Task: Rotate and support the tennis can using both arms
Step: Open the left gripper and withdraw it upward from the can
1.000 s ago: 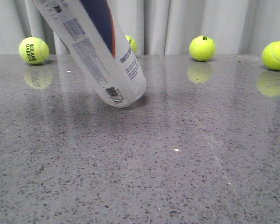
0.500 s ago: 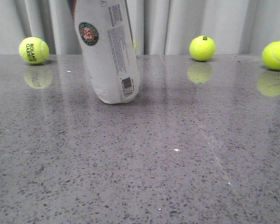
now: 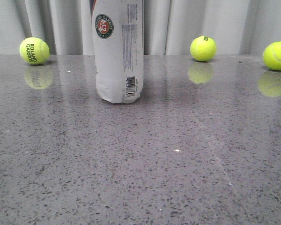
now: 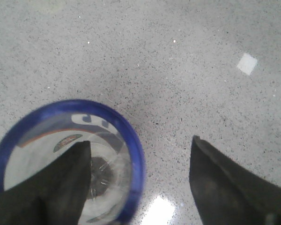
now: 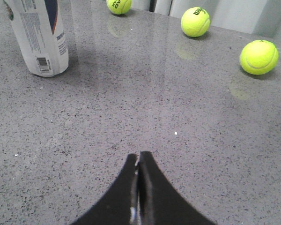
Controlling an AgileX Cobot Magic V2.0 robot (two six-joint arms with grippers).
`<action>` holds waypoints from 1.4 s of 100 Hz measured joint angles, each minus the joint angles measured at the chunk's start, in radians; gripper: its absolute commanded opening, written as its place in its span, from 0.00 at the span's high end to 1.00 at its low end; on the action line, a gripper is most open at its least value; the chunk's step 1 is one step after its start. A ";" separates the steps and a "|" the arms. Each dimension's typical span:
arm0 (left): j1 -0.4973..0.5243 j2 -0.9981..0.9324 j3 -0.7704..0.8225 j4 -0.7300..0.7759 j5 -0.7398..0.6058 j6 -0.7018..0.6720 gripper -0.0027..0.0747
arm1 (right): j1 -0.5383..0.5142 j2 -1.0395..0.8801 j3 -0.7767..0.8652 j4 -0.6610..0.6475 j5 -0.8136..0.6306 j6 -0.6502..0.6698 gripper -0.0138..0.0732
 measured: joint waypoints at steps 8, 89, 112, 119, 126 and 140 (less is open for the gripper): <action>0.000 -0.009 0.000 -0.011 -0.019 0.000 0.45 | 0.000 0.000 0.000 0.000 0.000 0.000 0.92; 0.000 -0.439 0.573 -0.076 -0.585 -0.002 0.99 | 0.000 0.000 0.000 0.000 0.000 0.000 0.92; 0.000 -0.591 0.841 -0.081 -0.761 -0.002 0.99 | 0.000 0.000 0.000 0.000 0.000 0.000 0.92; 0.000 -0.626 0.906 -0.083 -0.797 -0.002 0.99 | 0.000 0.000 0.000 0.000 0.000 0.000 0.92; 0.000 -0.662 0.966 -0.087 -0.837 -0.002 0.99 | 0.000 0.000 0.000 0.000 0.000 0.000 0.92; 0.000 -0.734 1.069 -0.104 -0.877 -0.004 0.99 | 0.000 0.000 0.000 0.000 0.000 0.000 0.92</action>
